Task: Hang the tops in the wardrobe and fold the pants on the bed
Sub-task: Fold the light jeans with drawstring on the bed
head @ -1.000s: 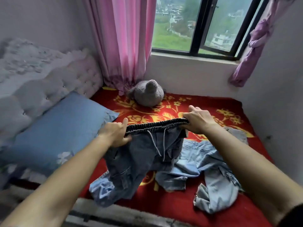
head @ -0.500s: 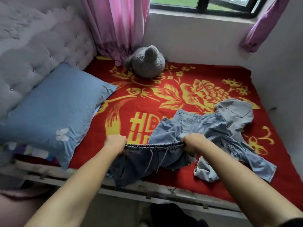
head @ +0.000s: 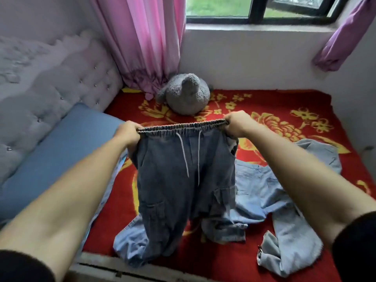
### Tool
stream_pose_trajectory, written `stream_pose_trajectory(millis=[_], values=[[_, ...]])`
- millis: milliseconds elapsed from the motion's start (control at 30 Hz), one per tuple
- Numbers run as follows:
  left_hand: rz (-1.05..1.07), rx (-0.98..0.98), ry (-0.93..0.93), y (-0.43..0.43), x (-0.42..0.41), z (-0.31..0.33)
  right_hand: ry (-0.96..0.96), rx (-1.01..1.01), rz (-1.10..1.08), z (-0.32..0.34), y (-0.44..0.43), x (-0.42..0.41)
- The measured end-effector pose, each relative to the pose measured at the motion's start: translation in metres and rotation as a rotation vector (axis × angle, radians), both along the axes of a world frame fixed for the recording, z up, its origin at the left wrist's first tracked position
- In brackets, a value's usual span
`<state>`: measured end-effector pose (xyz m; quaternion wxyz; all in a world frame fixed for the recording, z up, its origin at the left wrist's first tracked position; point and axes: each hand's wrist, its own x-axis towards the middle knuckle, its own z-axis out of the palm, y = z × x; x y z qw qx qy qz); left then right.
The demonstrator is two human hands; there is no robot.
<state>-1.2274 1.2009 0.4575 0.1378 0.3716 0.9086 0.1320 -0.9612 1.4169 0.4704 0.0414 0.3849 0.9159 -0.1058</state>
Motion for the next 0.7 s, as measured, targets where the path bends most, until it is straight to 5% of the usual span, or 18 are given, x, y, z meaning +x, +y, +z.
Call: stream_pose_trajectory(millis=[167, 367, 533, 700], values=[[0.048, 0.513, 0.207, 0.061, -0.054, 0.165, 0.464, 0.248, -0.069, 0.154, 0.045, -0.042], [-0.095, 0.806, 0.41, 0.04, -0.065, 0.295, 0.794, 0.521, -0.082, 0.266, 0.017, -0.049], [-0.134, 0.732, 0.505, -0.006, -0.063, 0.267, 0.781, 0.532, -0.093, 0.249, -0.036, -0.038], [-0.203, 0.548, 0.416, -0.06, -0.052, 0.14, 0.593, 0.383, -0.164, 0.138, -0.099, -0.022]])
